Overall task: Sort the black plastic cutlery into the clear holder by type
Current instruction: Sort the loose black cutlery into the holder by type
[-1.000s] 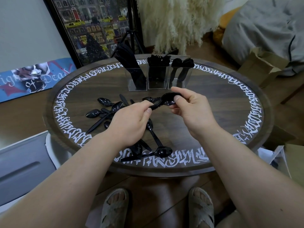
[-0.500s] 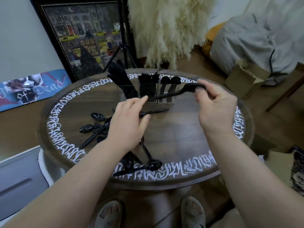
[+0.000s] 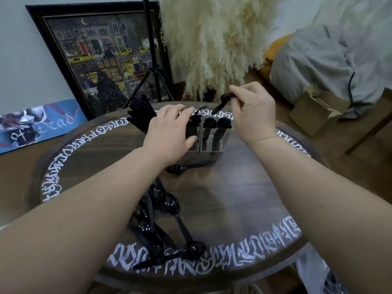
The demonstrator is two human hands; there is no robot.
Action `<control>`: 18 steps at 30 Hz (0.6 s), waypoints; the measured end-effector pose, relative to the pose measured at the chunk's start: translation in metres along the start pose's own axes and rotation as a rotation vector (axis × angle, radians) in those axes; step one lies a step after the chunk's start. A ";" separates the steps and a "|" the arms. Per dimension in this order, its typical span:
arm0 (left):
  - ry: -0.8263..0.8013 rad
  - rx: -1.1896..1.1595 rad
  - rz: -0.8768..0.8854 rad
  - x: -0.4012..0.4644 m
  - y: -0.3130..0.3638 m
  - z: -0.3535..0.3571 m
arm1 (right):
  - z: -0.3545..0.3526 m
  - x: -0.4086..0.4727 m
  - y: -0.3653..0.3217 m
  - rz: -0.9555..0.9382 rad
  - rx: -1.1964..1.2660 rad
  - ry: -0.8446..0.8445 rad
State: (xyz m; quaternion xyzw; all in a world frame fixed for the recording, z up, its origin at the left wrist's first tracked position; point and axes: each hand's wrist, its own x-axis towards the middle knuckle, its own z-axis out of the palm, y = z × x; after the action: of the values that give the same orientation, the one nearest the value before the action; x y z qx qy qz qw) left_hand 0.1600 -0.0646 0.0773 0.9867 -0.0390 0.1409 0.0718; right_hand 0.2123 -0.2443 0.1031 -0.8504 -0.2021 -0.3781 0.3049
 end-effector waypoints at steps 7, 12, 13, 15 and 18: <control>-0.042 -0.072 -0.010 0.012 -0.009 0.019 | 0.028 -0.003 0.007 0.092 -0.104 -0.449; -0.011 -0.130 -0.028 0.009 -0.013 0.028 | 0.024 -0.015 0.014 0.288 0.032 -0.664; 0.007 -0.133 -0.042 0.008 -0.014 0.029 | 0.024 -0.017 0.016 0.311 0.052 -0.678; 0.031 -0.138 -0.081 0.008 -0.016 0.031 | 0.023 -0.020 0.018 0.343 0.064 -0.688; 0.034 -0.124 -0.121 0.008 -0.018 0.032 | 0.028 -0.023 0.020 0.346 0.085 -0.696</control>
State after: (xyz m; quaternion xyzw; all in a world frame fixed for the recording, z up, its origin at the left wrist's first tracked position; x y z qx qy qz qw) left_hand 0.1778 -0.0524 0.0467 0.9783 0.0134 0.1505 0.1419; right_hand 0.2239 -0.2431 0.0634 -0.9360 -0.1623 -0.0012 0.3123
